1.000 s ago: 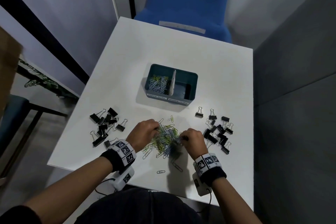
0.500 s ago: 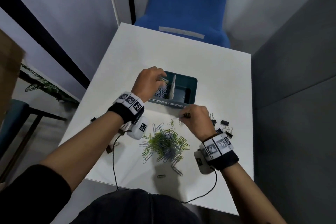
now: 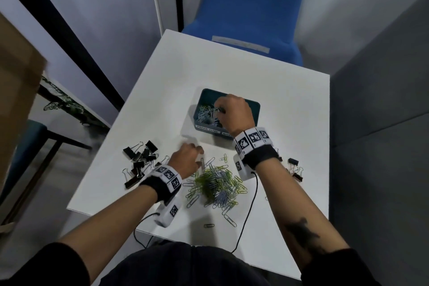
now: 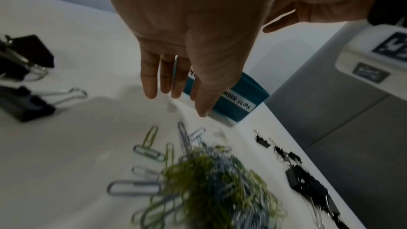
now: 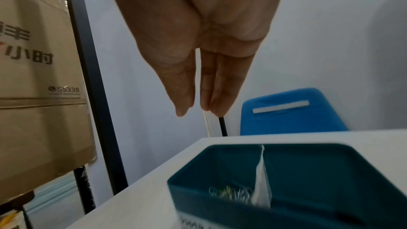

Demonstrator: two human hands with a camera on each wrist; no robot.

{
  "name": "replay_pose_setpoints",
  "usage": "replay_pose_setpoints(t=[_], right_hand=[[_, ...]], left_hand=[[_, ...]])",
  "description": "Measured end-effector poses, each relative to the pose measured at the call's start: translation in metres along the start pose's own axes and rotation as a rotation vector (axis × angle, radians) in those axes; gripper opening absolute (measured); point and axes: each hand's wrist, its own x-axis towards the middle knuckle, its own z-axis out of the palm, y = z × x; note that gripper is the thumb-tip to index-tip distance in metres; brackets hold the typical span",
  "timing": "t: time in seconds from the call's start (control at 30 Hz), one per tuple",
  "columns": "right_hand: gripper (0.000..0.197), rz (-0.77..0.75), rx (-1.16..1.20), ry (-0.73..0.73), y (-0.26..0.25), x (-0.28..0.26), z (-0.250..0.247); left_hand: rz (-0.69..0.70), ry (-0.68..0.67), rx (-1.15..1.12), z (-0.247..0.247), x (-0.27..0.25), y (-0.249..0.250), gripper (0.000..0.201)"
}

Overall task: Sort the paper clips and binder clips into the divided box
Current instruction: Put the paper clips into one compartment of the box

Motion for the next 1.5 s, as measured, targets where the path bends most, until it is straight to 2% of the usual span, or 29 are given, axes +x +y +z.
replay_pose_setpoints(t=[0.1, 0.2, 0.27, 0.37, 0.43, 0.5, 0.6, 0.7, 0.77, 0.83, 0.87, 0.93, 0.97, 1.03, 1.13, 1.23, 1.4, 1.5], right_hand=[[0.015, 0.014, 0.047, -0.001, 0.018, -0.029, 0.029], [0.014, 0.102, 0.02, -0.153, 0.044, -0.064, 0.062], [0.03, 0.182, 0.006, -0.267, 0.06, -0.085, 0.082], [0.066, 0.252, -0.002, -0.472, 0.075, -0.104, 0.109], [0.074, 0.241, -0.026, -0.536, 0.08, -0.112, 0.123], [0.07, 0.178, -0.044, -0.535, 0.076, -0.123, 0.13], [0.064, 0.066, 0.034, -0.535, 0.063, -0.143, 0.129], [0.063, -0.03, 0.117, -0.429, 0.061, -0.165, 0.122], [0.069, -0.009, 0.143, -0.325, 0.07, -0.181, 0.119], [0.066, 0.063, 0.12, -0.28, 0.08, -0.196, 0.118], [0.056, 0.103, 0.084, -0.286, 0.084, -0.204, 0.118], [0.025, 0.189, -0.021, -0.335, 0.09, -0.217, 0.115], [0.016, 0.224, -0.071, -0.393, 0.093, -0.224, 0.113], [0.018, 0.275, -0.136, -0.533, 0.097, -0.237, 0.114], [0.014, 0.311, -0.145, -0.617, 0.096, -0.248, 0.125], [0.015, 0.316, -0.085, -0.56, 0.089, -0.243, 0.138], [0.016, 0.225, -0.064, -0.385, 0.073, -0.223, 0.146], [0.017, 0.24, -0.055, -0.297, 0.075, -0.219, 0.139]], left_hand=[[-0.033, -0.113, 0.003, 0.024, -0.006, 0.003, 0.069], [-0.055, -0.217, -0.028, 0.044, -0.017, 0.01, 0.083], [-0.002, -0.218, 0.023, 0.053, -0.025, 0.014, 0.086], [0.152, -0.217, 0.153, 0.064, -0.034, 0.012, 0.084], [0.242, -0.225, 0.198, 0.068, -0.04, 0.008, 0.082], [0.28, -0.19, 0.199, 0.069, -0.046, 0.005, 0.078], [0.356, -0.051, 0.206, 0.069, -0.054, -0.001, 0.069], [0.5, 0.051, 0.285, 0.072, -0.064, -0.004, 0.054], [0.623, 0.08, 0.389, 0.074, -0.071, -0.004, 0.045], [0.727, 0.064, 0.452, 0.076, -0.077, -0.002, 0.04], [0.763, 0.03, 0.461, 0.076, -0.079, 0.0, 0.037], [0.812, -0.089, 0.454, 0.078, -0.081, 0.006, 0.027], [0.816, -0.182, 0.448, 0.08, -0.082, 0.009, 0.025], [0.799, -0.315, 0.445, 0.088, -0.084, 0.014, 0.028], [0.759, -0.34, 0.453, 0.094, -0.087, 0.014, 0.027], [0.706, -0.268, 0.456, 0.098, -0.081, 0.008, 0.023], [0.495, -0.064, 0.381, 0.085, -0.075, -0.006, 0.011], [0.402, 0.049, 0.313, 0.067, -0.077, -0.022, 0.028]])
